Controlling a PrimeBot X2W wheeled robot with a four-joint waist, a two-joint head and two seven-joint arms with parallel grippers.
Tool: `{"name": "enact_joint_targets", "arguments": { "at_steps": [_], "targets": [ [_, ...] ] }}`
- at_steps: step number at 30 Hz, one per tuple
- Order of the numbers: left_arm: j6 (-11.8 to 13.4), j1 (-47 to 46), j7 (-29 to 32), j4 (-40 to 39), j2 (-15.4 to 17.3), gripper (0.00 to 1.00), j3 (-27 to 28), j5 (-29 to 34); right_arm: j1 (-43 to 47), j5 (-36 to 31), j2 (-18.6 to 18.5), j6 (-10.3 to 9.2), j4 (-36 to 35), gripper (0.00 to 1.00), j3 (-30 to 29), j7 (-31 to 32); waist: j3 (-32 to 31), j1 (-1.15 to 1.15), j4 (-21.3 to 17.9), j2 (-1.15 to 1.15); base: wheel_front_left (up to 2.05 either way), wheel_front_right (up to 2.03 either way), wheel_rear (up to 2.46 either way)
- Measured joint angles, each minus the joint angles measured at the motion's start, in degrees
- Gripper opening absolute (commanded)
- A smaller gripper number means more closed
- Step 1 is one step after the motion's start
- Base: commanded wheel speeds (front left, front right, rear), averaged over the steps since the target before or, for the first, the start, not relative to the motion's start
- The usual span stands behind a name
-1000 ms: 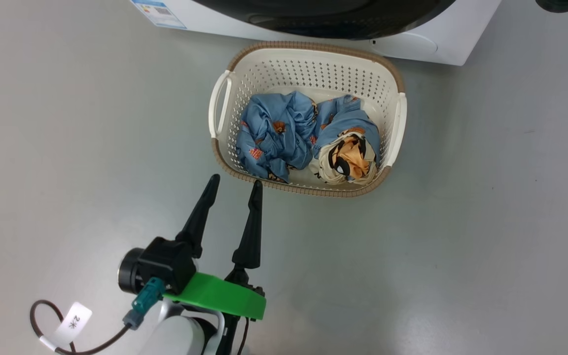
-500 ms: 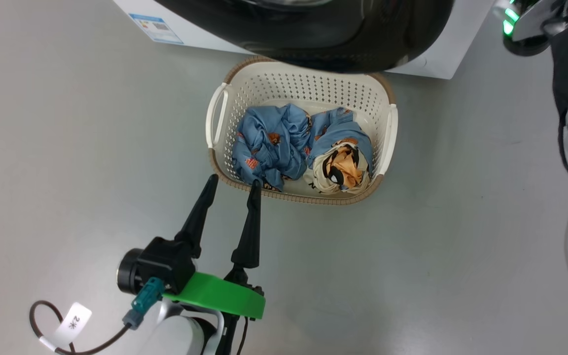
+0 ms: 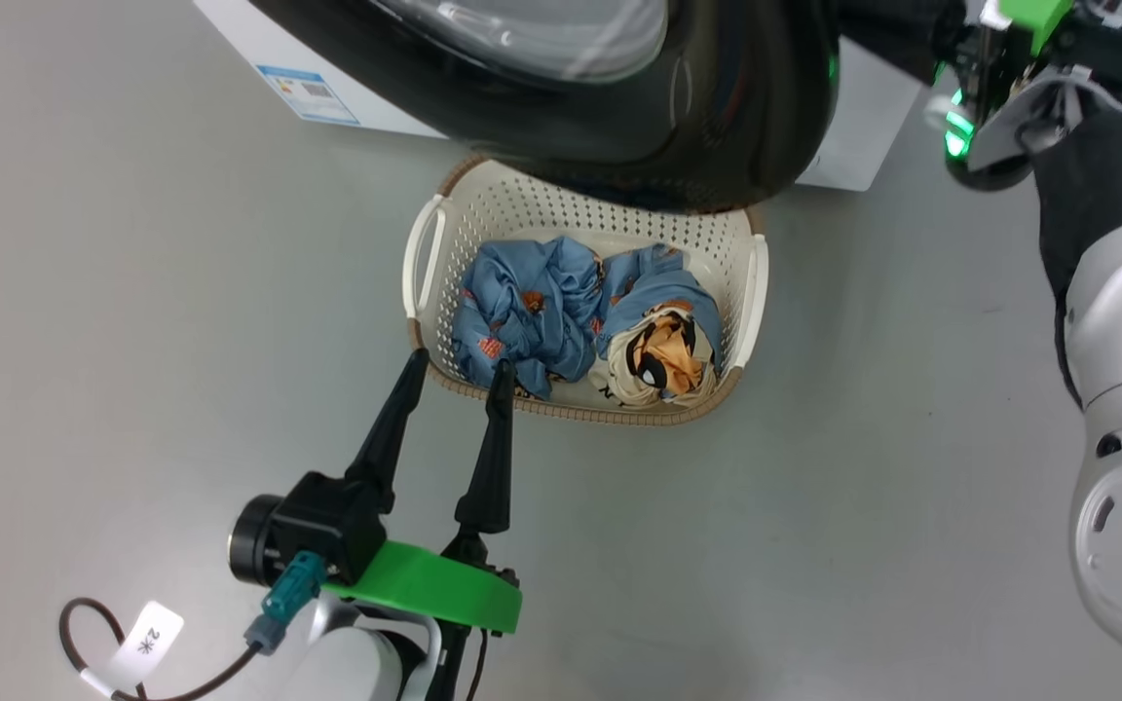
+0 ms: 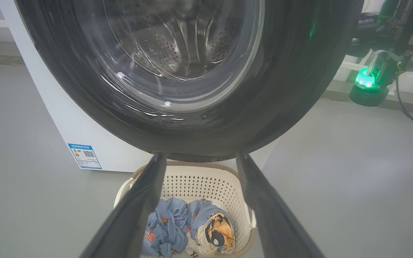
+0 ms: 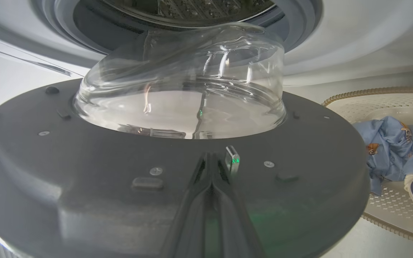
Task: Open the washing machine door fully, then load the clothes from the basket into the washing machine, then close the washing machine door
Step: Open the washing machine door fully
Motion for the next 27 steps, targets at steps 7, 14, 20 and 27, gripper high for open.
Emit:
{"name": "enact_joint_targets", "arguments": {
  "at_steps": [7,14,20,27],
  "targets": [
    [0.0,0.71,0.0,0.07,0.0,1.0,0.21,0.03,2.43,7.32,0.09,0.0,-0.21,0.0,6.14,0.82,-1.36,0.0,-0.49,0.0,0.0,0.0,0.0],
    [0.0,1.33,0.0,0.14,0.02,1.0,0.53,0.6,5.34,15.37,0.1,0.0,-2.21,0.0,14.64,0.21,-2.08,0.0,-1.21,0.0,0.0,0.0,0.0],
    [0.0,1.35,0.0,0.16,0.02,1.0,0.54,0.87,7.86,21.07,0.1,0.0,-3.31,0.0,20.61,-0.8,-2.66,0.0,-1.42,0.0,0.0,0.0,0.0],
    [-0.01,1.66,0.0,0.27,0.02,1.0,0.77,1.19,10.23,26.94,0.07,0.0,-4.64,0.0,27.16,-2.04,-3.38,0.0,-1.55,0.0,0.0,0.0,0.0]
  ]
}}
